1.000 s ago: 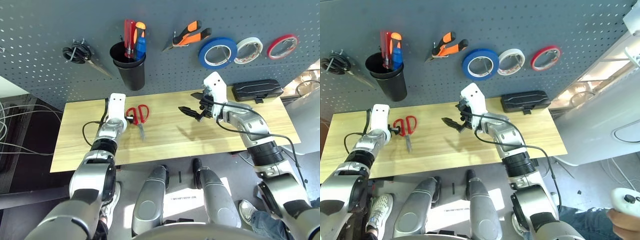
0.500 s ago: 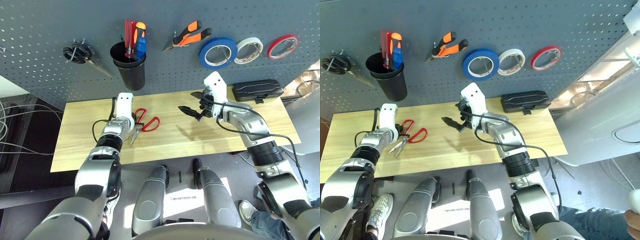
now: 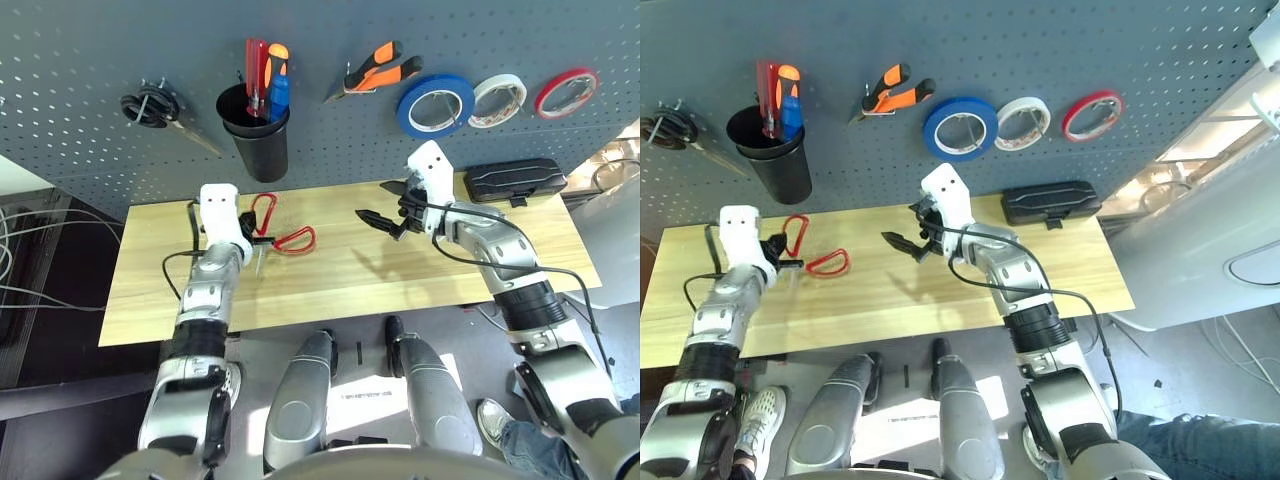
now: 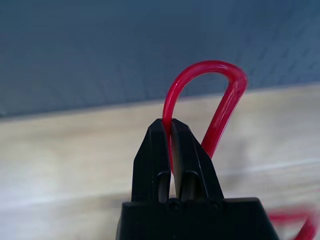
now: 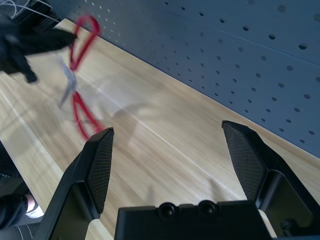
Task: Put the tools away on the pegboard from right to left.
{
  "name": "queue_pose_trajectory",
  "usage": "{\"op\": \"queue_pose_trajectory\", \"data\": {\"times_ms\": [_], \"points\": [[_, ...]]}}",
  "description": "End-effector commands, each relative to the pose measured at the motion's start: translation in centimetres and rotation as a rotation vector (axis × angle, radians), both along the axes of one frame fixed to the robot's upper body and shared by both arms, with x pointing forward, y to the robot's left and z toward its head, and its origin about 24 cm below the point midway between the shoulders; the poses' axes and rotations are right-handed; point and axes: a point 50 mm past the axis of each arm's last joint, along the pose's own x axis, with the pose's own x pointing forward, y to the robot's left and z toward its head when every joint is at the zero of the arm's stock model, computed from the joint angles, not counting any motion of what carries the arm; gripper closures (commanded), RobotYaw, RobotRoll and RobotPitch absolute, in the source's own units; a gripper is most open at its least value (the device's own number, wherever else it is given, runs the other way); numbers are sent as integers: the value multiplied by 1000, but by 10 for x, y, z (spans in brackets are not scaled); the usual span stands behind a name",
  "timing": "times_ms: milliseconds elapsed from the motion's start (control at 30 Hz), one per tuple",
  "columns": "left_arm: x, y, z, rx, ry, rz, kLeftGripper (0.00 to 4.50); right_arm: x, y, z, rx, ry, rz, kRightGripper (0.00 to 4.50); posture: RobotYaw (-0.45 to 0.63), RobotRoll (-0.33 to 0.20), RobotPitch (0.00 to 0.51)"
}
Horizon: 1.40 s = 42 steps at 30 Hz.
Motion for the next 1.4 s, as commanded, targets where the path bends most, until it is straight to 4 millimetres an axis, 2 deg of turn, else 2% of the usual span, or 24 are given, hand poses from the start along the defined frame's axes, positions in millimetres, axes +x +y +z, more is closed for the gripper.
{"op": "queue_pose_trajectory", "data": {"times_ms": [33,200,300,533,767,967,1167,1400], "points": [[-19,4,5,102,-71,-49,4489,-4,5,-1,-3,-5,47,0,172,0,298],[-40,16,13,201,-186,-38,4489,-3,9,5,-3,-38,76,0,178,0,298],[-51,24,21,214,-262,10,4489,-5,16,16,28,-95,127,0,178,0,298],[-63,36,69,318,-522,103,4489,-16,45,49,194,-198,269,0,204,0,300],[-65,43,100,352,-650,149,4489,-22,63,70,240,-231,364,0,219,0,295],[-65,46,102,365,-649,165,4489,-23,76,85,271,-250,408,0,225,0,290],[-64,45,102,353,-651,173,4489,-24,82,90,281,-261,430,0,225,0,290],[-55,55,105,279,-648,242,4489,-24,87,95,295,-280,439,0,227,0,285]]}}
